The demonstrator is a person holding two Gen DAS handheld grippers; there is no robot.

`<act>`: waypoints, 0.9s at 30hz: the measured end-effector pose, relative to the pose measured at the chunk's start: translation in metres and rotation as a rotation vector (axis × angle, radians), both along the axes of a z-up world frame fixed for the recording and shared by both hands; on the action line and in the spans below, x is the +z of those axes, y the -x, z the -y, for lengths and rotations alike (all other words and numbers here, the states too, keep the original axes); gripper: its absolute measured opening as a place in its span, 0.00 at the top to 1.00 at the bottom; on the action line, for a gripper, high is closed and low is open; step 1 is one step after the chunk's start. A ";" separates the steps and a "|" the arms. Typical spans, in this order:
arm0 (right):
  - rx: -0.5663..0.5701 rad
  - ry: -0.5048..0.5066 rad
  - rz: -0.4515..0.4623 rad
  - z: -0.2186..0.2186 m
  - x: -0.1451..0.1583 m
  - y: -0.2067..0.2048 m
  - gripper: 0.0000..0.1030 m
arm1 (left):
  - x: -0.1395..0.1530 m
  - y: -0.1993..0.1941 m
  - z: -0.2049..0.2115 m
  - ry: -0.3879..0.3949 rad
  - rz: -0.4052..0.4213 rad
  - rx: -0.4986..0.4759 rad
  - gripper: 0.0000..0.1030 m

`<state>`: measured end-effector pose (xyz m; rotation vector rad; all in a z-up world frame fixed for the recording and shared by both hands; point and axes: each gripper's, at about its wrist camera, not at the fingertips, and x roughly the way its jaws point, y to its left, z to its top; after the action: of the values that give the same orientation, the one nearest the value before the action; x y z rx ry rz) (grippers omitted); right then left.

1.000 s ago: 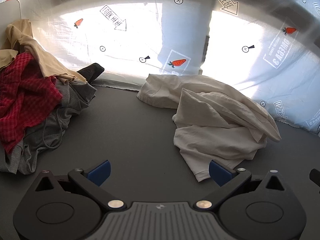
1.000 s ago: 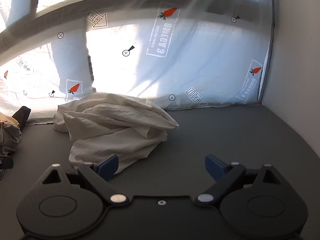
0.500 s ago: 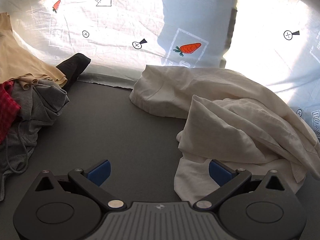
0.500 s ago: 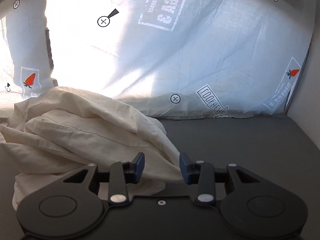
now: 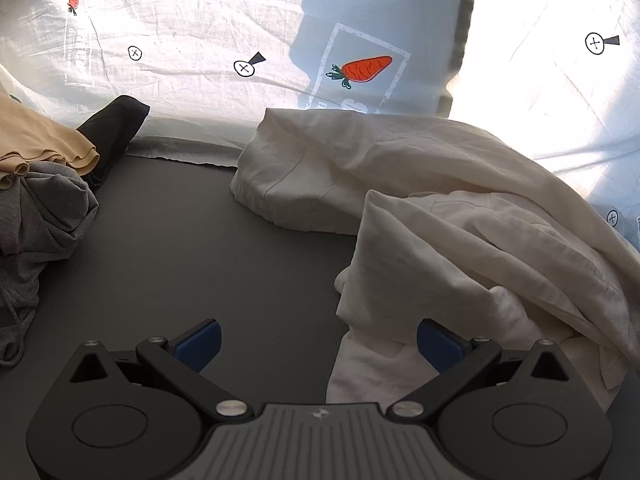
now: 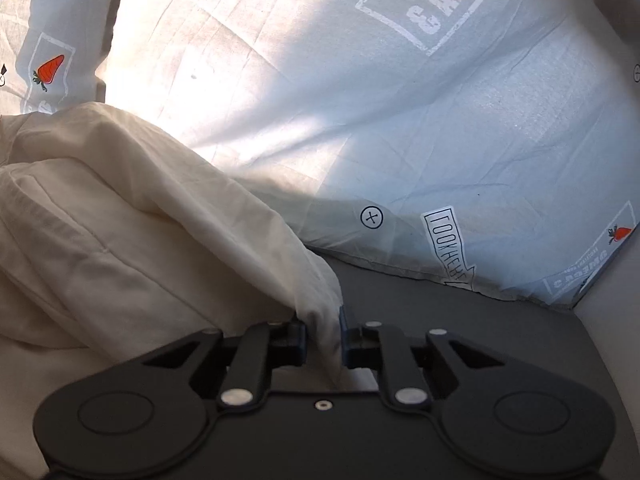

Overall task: Fold clothes
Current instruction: 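Move both grippers toward the crumpled cream-white trousers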

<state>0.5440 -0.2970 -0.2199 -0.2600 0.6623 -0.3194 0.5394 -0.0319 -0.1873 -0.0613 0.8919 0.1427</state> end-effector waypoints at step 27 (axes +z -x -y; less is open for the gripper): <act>-0.405 0.037 -0.108 0.120 0.045 0.206 0.53 | 0.038 0.131 -0.006 0.030 0.047 -0.015 0.00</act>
<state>0.3380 -0.4171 -0.1750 -0.1777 0.8161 -0.7099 0.4083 -0.0255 -0.1495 -0.0849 0.8477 0.1133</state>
